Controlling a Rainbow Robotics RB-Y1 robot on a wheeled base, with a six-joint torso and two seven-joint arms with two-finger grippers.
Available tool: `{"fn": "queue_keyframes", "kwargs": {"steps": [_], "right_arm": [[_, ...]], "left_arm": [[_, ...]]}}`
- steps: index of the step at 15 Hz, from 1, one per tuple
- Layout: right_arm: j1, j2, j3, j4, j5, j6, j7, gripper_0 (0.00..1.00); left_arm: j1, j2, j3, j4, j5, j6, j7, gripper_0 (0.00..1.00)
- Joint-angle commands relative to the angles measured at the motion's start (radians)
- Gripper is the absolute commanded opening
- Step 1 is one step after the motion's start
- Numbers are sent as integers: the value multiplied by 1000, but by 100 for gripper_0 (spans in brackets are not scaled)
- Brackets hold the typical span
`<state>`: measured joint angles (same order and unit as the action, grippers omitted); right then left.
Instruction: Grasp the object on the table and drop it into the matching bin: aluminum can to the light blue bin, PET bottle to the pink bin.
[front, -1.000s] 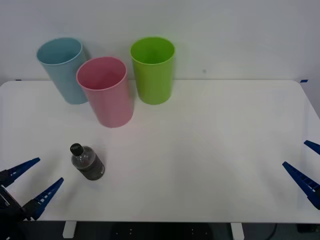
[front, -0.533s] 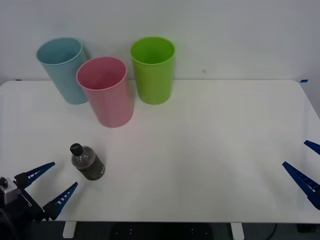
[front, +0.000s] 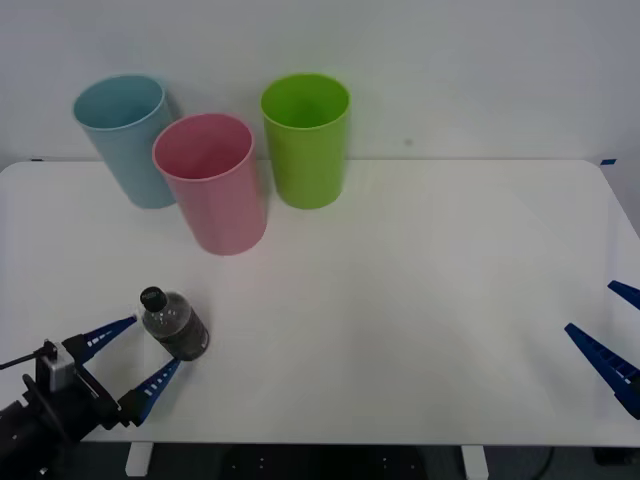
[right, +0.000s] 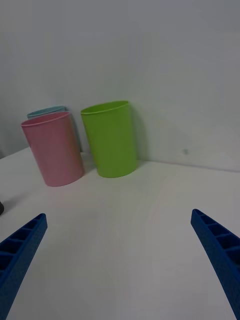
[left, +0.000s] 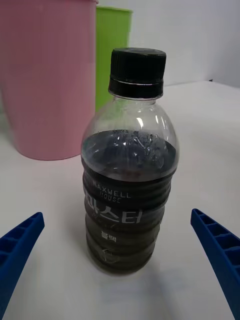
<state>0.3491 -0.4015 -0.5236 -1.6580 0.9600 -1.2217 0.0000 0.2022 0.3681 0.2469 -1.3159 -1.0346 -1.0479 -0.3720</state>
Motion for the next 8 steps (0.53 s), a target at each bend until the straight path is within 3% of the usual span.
{"fn": "queue_keyframes", "kwargs": {"steps": [1, 8], "right_arm": [[0, 0, 0, 0, 0, 0, 0, 100], [0, 0, 0, 0, 0, 0, 0, 100]], "left_arm": [[-47, -1, -17, 46, -2, 0, -13, 100], [-118, -51, -21, 95, -48, 19, -22, 100]]}}
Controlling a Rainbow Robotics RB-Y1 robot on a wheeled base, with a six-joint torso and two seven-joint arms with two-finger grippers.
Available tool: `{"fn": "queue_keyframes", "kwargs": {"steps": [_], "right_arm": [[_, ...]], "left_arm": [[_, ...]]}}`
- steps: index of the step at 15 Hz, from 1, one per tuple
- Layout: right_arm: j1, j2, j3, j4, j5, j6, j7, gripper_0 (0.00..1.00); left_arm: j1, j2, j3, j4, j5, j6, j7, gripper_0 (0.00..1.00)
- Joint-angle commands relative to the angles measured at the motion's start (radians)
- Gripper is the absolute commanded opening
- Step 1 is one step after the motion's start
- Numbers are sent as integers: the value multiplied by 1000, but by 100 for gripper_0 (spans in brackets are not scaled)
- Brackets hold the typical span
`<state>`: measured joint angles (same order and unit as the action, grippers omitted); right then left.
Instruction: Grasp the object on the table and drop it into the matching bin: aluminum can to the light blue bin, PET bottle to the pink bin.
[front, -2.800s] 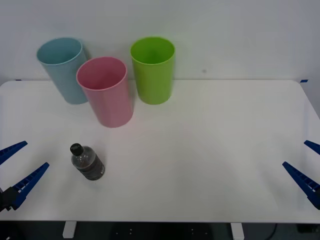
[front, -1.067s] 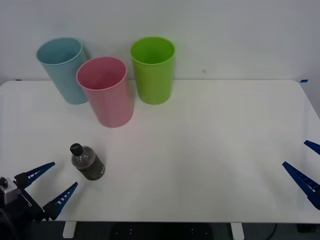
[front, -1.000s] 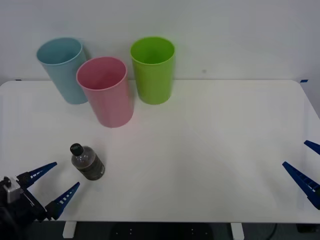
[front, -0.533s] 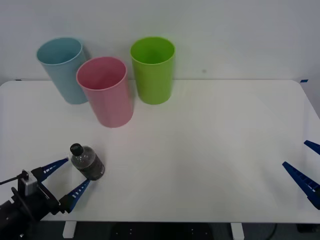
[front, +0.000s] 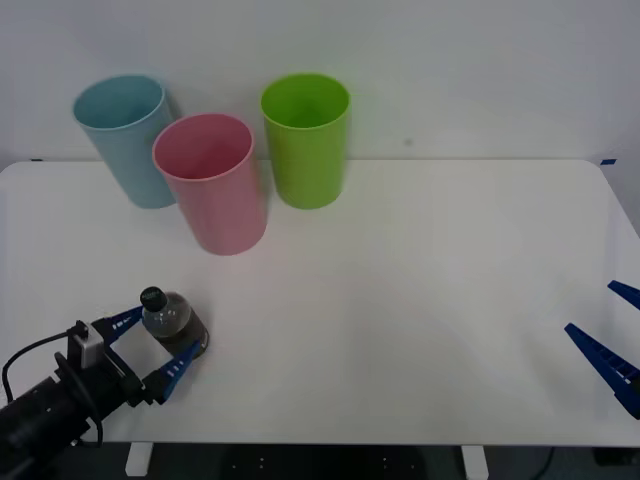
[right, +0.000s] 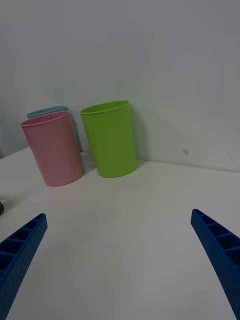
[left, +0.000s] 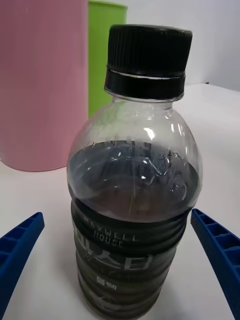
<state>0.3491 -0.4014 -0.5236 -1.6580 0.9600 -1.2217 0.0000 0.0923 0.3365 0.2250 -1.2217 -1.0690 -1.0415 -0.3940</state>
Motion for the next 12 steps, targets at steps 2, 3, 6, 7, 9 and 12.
{"fn": "queue_keyframes", "kwargs": {"steps": [2, 3, 6, 7, 9, 12], "right_arm": [[0, 0, 0, 0, 0, 0, 0, 100], [0, 0, 0, 0, 0, 0, 0, 100], [0, 0, 0, 0, 0, 0, 0, 100], [0, 0, 0, 0, 0, 0, 0, 100], [0, 0, 0, 0, 0, 0, 0, 100], [0, 0, 0, 0, 0, 0, 0, 100]], "left_arm": [[-19, -34, 2, 1, -29, 23, -2, 100], [-23, -40, 2, 1, -32, 28, -2, 100], [-28, -40, 2, 1, -37, 31, 0, 100], [-28, -40, 0, 1, -37, 31, 0, 100], [-28, -40, 2, 1, -37, 31, 3, 100], [-28, -40, 5, 1, -37, 31, 1, 19]]}}
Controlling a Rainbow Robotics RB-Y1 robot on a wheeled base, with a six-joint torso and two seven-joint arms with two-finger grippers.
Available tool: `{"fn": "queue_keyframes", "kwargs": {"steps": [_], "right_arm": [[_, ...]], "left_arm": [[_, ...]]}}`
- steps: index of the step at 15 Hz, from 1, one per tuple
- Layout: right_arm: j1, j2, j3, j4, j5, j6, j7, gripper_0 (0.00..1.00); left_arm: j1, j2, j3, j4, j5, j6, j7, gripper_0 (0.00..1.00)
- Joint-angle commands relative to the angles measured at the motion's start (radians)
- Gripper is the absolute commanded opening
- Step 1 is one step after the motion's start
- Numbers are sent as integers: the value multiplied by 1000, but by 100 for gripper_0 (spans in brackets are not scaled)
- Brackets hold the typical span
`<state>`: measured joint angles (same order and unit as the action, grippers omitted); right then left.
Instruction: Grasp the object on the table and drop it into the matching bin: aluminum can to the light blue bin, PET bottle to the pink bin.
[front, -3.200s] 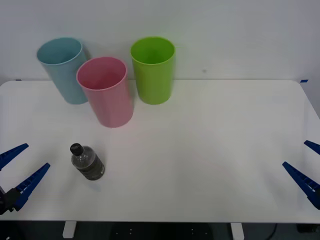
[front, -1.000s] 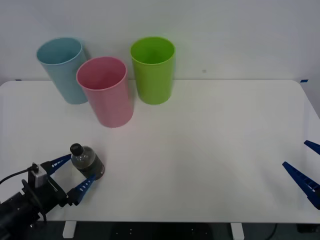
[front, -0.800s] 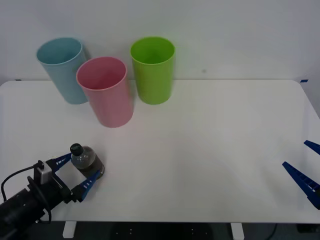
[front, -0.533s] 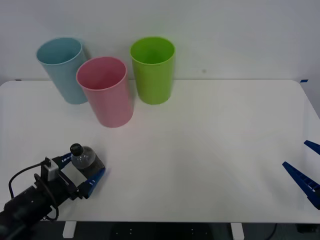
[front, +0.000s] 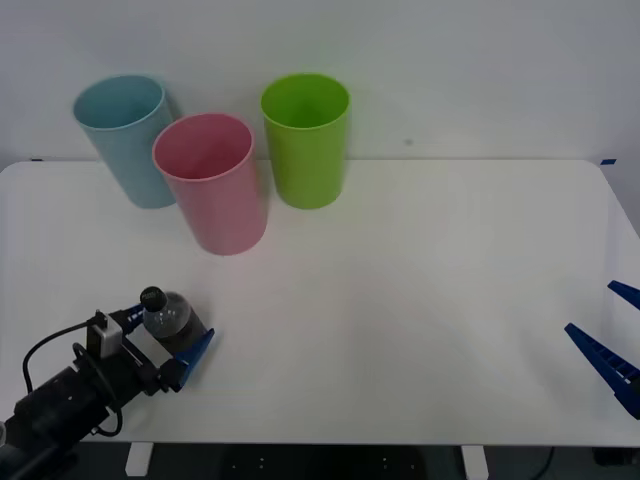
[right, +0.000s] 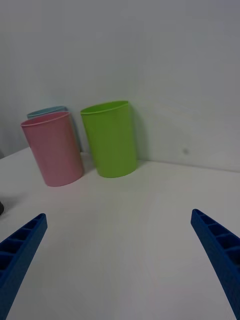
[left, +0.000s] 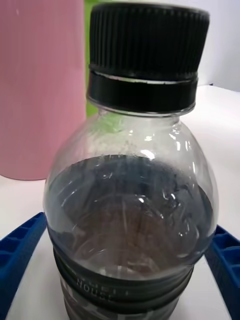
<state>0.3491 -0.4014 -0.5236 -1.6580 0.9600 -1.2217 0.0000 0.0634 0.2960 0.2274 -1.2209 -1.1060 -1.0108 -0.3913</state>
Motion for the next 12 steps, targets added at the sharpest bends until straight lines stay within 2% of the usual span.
{"fn": "queue_keyframes", "kwargs": {"steps": [1, 2, 9, 12], "right_arm": [[0, 0, 0, 0, 0, 0, 0, 100], [0, 0, 0, 0, 0, 0, 0, 100], [0, 0, 0, 0, 0, 0, 0, 100], [0, 0, 0, 0, 0, 0, 0, 100]], "left_arm": [[0, 0, 6, 0, 0, 1, -1, 4], [1, 0, 9, 0, 0, 1, -3, 0], [4, 0, 24, 0, 5, 0, 3, 0], [6, 6, 41, -5, 45, -23, 17, 0]]}}
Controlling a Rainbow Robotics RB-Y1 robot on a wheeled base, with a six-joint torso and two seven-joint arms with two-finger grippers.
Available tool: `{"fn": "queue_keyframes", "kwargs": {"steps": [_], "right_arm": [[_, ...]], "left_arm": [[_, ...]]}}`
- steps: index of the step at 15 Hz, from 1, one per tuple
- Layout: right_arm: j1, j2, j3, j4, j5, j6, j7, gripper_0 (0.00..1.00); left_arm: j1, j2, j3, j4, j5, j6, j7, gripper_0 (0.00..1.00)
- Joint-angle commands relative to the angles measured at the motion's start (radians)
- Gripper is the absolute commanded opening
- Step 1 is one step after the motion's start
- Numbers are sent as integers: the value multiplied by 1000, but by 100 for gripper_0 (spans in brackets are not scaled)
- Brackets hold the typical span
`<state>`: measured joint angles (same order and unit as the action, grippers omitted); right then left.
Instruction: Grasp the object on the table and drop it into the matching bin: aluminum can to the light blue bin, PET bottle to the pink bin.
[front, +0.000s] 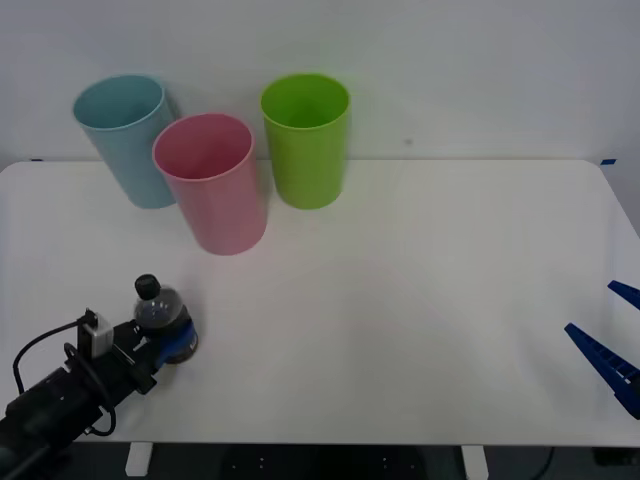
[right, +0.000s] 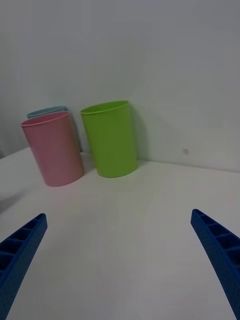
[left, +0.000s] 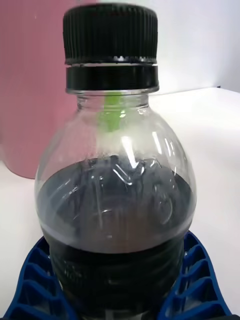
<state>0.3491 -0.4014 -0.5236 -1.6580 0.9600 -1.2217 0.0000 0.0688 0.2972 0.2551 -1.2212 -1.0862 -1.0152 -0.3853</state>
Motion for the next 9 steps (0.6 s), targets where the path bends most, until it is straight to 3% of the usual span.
{"fn": "queue_keyframes", "kwargs": {"steps": [1, 3, 9], "right_arm": [[0, 0, 0, 0, 0, 0, 0, 100], [0, 0, 0, 0, 0, 0, 0, 100], [0, 0, 0, 0, 0, 0, 0, 100]], "left_arm": [[2, 11, 18, -15, 37, -19, 17, 0], [9, 28, 21, -47, 78, -19, 48, 0], [88, 34, 79, -288, 88, -17, 312, 0]]}}
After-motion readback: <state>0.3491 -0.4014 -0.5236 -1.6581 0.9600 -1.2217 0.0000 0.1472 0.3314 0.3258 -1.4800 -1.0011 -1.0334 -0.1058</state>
